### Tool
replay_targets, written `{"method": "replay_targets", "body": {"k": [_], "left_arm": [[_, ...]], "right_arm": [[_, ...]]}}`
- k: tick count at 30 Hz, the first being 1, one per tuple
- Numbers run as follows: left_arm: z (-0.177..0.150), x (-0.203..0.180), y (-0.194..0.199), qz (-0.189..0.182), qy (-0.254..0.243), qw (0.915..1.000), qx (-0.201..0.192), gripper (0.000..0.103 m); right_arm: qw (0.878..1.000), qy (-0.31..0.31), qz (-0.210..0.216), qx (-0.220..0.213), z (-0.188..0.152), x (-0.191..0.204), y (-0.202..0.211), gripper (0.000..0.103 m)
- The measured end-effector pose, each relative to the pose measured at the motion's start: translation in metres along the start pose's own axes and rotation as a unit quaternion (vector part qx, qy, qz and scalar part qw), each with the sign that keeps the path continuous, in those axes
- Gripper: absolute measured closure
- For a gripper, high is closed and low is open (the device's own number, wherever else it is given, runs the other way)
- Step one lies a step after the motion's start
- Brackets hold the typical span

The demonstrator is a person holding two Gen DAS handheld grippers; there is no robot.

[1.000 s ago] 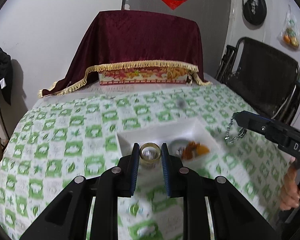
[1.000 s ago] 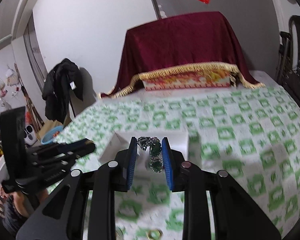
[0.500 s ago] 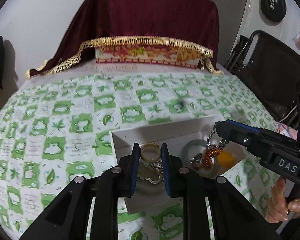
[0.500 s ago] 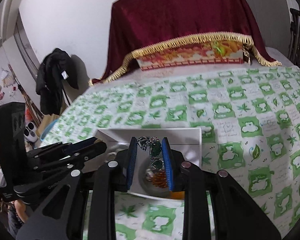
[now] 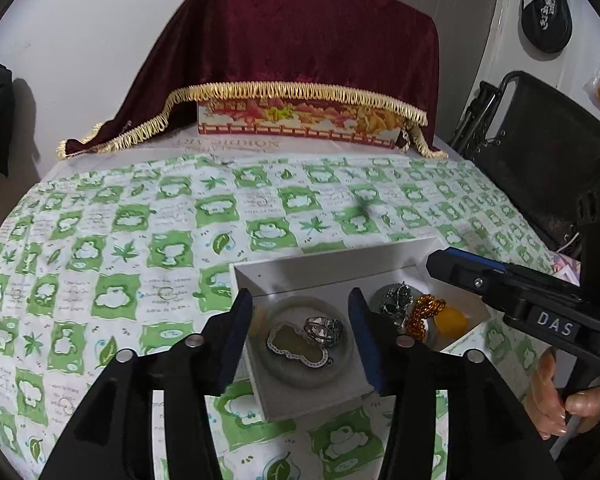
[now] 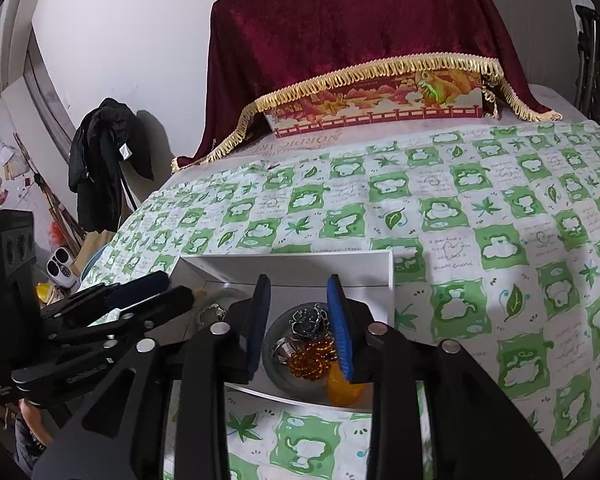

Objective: Organize jewelry
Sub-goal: 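Open the left tool over the box while the right tool releases the chain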

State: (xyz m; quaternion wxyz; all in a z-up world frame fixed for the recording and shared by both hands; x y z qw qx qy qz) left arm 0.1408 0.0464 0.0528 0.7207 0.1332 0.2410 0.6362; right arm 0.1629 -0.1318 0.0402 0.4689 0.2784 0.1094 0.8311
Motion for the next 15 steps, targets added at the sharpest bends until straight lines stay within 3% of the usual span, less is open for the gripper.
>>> {"method": "replay_targets", "body": {"k": [2,5,15], "left_arm": [[0.003,0.002,0.007,0.009,0.000,0.9999,-0.012,0.035],[0.009,0.009,0.018,0.031,0.007,0.9989,-0.036,0.022],[0.007,0.029,0.022,0.067,0.029,0.9964,-0.043,0.011]], "right_arm": [[1.000,0.004,-0.003,-0.007,0.001,0.001,0.003,0.068],[1.000,0.009,-0.006,-0.017,0.003,0.004,0.007,0.065],[0.997,0.018,-0.021,-0.069,0.012,0.009,0.033,0.043]]}}
Point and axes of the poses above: each gripper's, at about its wrist camera, not at the fingertips, and y roughly against the way its jaws point, x to its left, z to its top, the point moved 1 cm from there along -y, roughly the way its jaws point, and after that the axes turned 13 degrees about -x, right-handed, at the moved point
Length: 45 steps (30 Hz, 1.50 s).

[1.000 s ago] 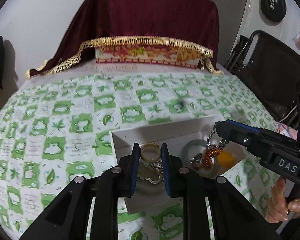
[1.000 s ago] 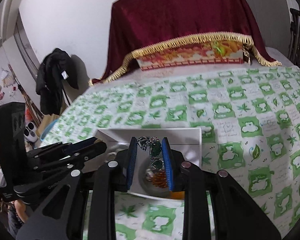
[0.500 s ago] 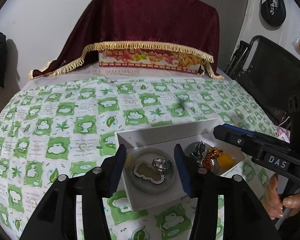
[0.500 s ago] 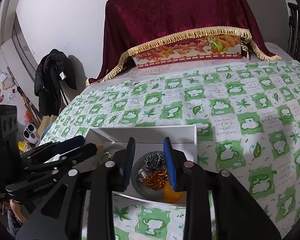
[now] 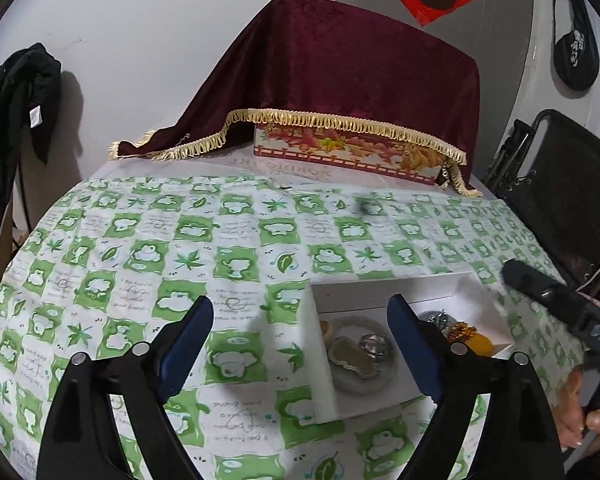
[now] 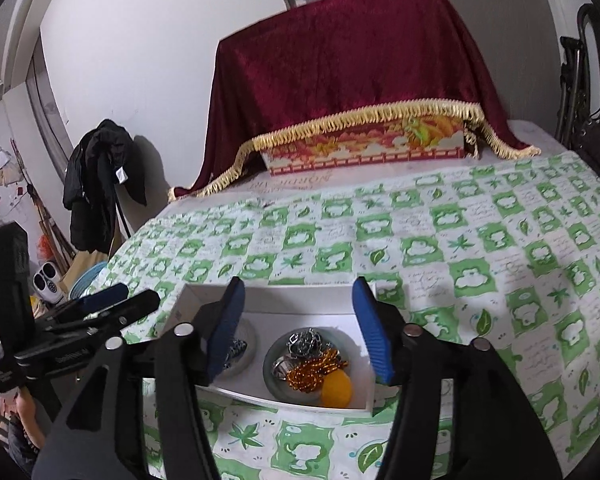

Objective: Organize jewelry
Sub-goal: 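Open the left tool over the box while the right tool releases the chain, then withdraw both tools from the white box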

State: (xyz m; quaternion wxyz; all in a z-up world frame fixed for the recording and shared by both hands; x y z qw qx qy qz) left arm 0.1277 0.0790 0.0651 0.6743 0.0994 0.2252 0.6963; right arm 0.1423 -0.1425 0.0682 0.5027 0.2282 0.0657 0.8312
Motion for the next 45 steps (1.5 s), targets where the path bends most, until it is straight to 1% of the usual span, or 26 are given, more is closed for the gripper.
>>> {"method": "replay_targets", "body": {"k": [2,3,5,7,9,11,15,21,27,30,34,37,41,45], "left_arm": [[-0.001,-0.001,0.002,0.009,-0.008,0.9999,-0.005,0.005],[-0.001,-0.001,0.003,0.013,-0.010,0.9998,-0.007,0.005],[-0.001,0.002,0.007,0.021,-0.009,0.9997,-0.014,0.004],[-0.001,0.009,0.009,0.027,0.002,0.9995,-0.016,0.004],[-0.002,0.015,0.011,0.032,0.011,0.9993,-0.017,0.004],[-0.006,0.022,0.013,0.044,0.020,0.9987,-0.014,0.004],[-0.015,0.030,0.017,0.055,0.025,0.9982,-0.003,0.004],[-0.031,0.033,0.032,0.063,0.021,0.9977,0.009,0.004],[-0.045,0.028,0.049,0.063,0.013,0.9979,0.012,0.004],[-0.051,0.022,0.056,0.061,0.001,0.9980,0.014,0.004],[-0.061,0.016,0.068,0.062,-0.013,0.9979,0.017,0.004],[-0.067,0.020,0.076,0.063,-0.002,0.9979,0.017,0.004],[-0.071,0.028,0.085,0.059,0.021,0.9979,0.016,0.004],[-0.075,0.024,0.092,0.061,0.018,0.9979,0.014,0.004]], "right_arm": [[1.000,0.005,-0.006,-0.009,0.000,0.000,0.008,0.036],[1.000,0.007,-0.011,-0.014,-0.002,0.000,0.012,0.035],[0.999,0.014,-0.026,-0.029,-0.005,-0.002,0.022,0.028],[0.999,0.016,-0.030,-0.033,-0.005,-0.003,0.028,0.028],[0.999,0.004,-0.027,-0.039,-0.004,-0.006,0.035,0.027],[0.999,-0.005,-0.025,-0.045,-0.005,-0.009,0.041,0.024],[0.998,0.000,-0.039,-0.049,-0.013,-0.012,0.052,0.024],[0.998,-0.015,-0.043,-0.042,-0.028,-0.018,0.063,0.023],[0.998,-0.020,-0.048,-0.044,-0.038,-0.019,0.078,0.022],[0.997,-0.026,-0.053,-0.047,-0.044,-0.022,0.087,0.020],[0.996,-0.036,-0.060,-0.055,-0.047,-0.030,0.101,0.019],[0.995,-0.048,-0.065,-0.059,-0.051,-0.039,0.112,0.019],[0.995,-0.057,-0.064,-0.047,-0.063,-0.047,0.122,0.019],[0.996,-0.050,-0.064,-0.041,-0.071,-0.046,0.131,0.019]]}}
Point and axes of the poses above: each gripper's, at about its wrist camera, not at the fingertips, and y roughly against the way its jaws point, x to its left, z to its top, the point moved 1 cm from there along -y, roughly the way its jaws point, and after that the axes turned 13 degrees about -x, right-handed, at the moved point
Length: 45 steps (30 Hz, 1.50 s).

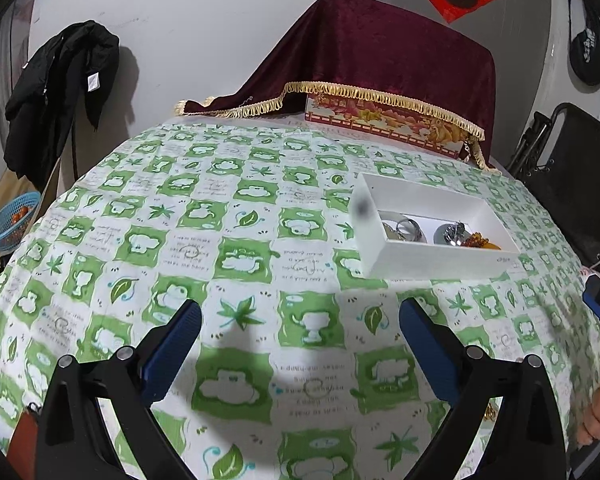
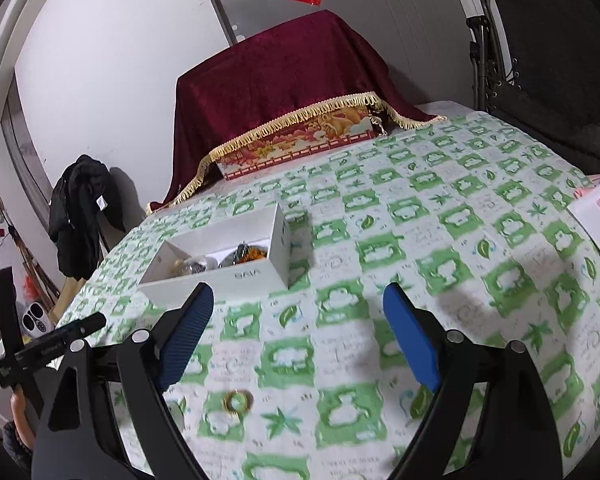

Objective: Organize jewelry
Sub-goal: 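Withdraw both tools from the white box, then move the left tool to the jade pendant while the right tool approaches the small gold ring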

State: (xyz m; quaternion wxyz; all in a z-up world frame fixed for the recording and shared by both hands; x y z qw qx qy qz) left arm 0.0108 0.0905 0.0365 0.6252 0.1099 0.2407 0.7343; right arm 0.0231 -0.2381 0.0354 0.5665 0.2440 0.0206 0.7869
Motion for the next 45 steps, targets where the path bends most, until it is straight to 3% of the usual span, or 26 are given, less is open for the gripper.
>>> {"method": "replay_targets", "body": {"k": [7,12,19,24,27,29,33,35,37,39,42,45], "left_arm": [[-0.021,-0.031,0.017,-0.035,-0.040,0.9985,0.011,0.004],[-0.038,-0.067,0.024,-0.060,-0.109,0.9920,0.020,0.004],[-0.057,-0.104,0.027,-0.119,-0.187,0.9742,0.043,0.004],[-0.077,-0.130,0.019,-0.116,-0.256,0.9567,0.077,0.003],[-0.075,-0.124,0.013,-0.125,-0.239,0.9590,0.087,0.003],[-0.069,-0.109,-0.001,-0.122,-0.197,0.9671,0.106,0.003],[-0.046,-0.057,-0.034,-0.018,-0.108,0.9881,0.108,0.003],[-0.038,-0.035,-0.040,0.008,-0.071,0.9922,0.103,0.003],[-0.035,-0.021,-0.038,0.004,-0.032,0.9952,0.093,0.003],[-0.036,-0.020,-0.036,0.001,-0.030,0.9954,0.091,0.003],[-0.043,-0.030,-0.030,0.012,-0.069,0.9926,0.099,0.003],[-0.049,-0.043,-0.023,-0.001,-0.119,0.9880,0.099,0.003]], "right_arm": [[1.000,0.012,0.005,0.007,-0.007,0.005,0.006,0.019],[1.000,0.011,0.004,0.006,-0.006,0.005,0.007,0.010],[1.000,-0.009,0.006,0.021,-0.008,0.000,0.002,0.009],[1.000,-0.008,0.007,0.022,-0.009,0.000,0.001,0.008],[1.000,-0.006,0.006,0.023,-0.009,0.001,0.000,0.008],[1.000,-0.006,0.005,0.025,-0.010,0.001,0.000,0.008],[1.000,-0.006,0.006,0.026,-0.010,0.001,-0.001,0.008],[1.000,-0.003,0.007,0.026,-0.010,0.001,-0.001,0.008],[1.000,0.001,0.009,0.028,-0.011,0.003,-0.001,0.008],[0.999,0.008,0.011,0.030,-0.012,0.005,-0.001,0.008],[0.999,0.026,0.014,0.032,-0.014,0.012,-0.001,0.008],[0.997,0.052,0.028,0.044,-0.019,0.023,-0.003,0.008]]}}
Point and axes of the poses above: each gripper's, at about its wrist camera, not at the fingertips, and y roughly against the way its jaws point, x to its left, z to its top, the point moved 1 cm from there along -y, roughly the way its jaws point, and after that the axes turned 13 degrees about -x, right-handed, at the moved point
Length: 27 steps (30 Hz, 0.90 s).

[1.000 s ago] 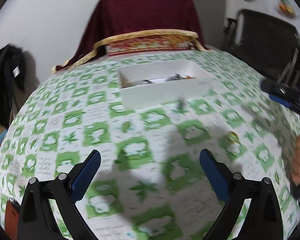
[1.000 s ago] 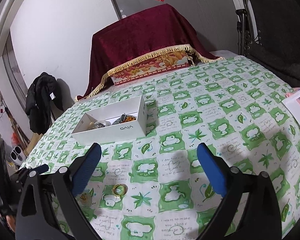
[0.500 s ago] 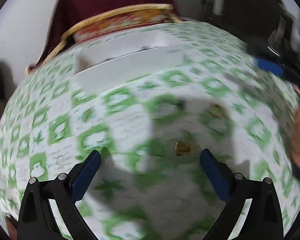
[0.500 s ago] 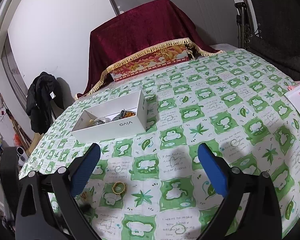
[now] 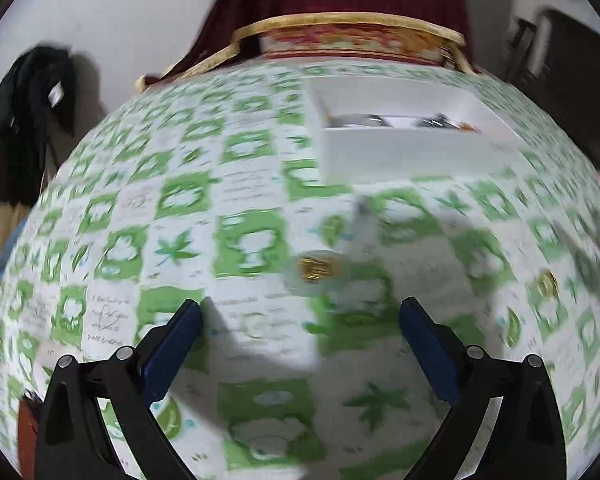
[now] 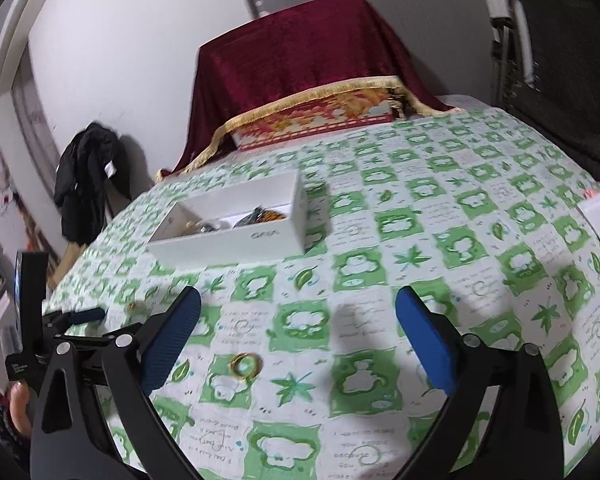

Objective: Organize jewelry
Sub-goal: 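Move the left tool to the jade pendant while the right tool approaches the small gold ring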

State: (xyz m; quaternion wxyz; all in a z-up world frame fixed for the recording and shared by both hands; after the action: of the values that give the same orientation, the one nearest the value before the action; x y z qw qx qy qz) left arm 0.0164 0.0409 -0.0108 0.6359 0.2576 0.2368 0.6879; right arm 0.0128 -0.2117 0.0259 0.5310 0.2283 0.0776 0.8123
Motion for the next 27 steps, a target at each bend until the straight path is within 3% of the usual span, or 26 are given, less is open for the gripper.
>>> {"method": "replay_targets", "body": {"k": [2,5,9,10,14,16,21,27], "left_arm": [[0.002,-0.007,-0.001,-0.003,-0.015,0.9999,-0.002,0.003],[0.001,0.000,-0.003,-0.023,0.014,0.9996,0.007,0.003],[0.001,-0.001,-0.003,-0.018,0.008,0.9998,0.006,0.003],[0.002,0.001,-0.005,-0.019,0.010,0.9997,0.007,0.003],[0.002,0.001,-0.003,-0.019,0.010,0.9997,0.007,0.003],[0.002,0.000,-0.004,-0.019,0.010,0.9997,0.007,0.003],[0.002,0.000,-0.004,-0.020,0.011,0.9997,0.007,0.003],[0.002,0.000,-0.004,-0.019,0.011,0.9997,0.007,0.003]], "right_arm": [[1.000,0.027,0.008,0.012,-0.005,0.011,-0.003,0.008],[0.996,0.082,0.013,0.042,-0.016,0.031,-0.008,0.008],[0.991,0.124,0.012,0.052,-0.024,0.044,-0.007,0.008],[0.989,0.132,0.011,0.059,-0.026,0.047,-0.008,0.010],[0.983,0.161,0.006,0.087,-0.036,0.054,-0.011,0.037],[0.982,0.164,0.006,0.093,-0.038,0.055,-0.012,0.043],[0.981,0.166,0.013,0.101,-0.040,0.056,-0.016,0.050],[0.976,0.161,0.020,0.145,-0.047,0.055,-0.032,0.061]]}}
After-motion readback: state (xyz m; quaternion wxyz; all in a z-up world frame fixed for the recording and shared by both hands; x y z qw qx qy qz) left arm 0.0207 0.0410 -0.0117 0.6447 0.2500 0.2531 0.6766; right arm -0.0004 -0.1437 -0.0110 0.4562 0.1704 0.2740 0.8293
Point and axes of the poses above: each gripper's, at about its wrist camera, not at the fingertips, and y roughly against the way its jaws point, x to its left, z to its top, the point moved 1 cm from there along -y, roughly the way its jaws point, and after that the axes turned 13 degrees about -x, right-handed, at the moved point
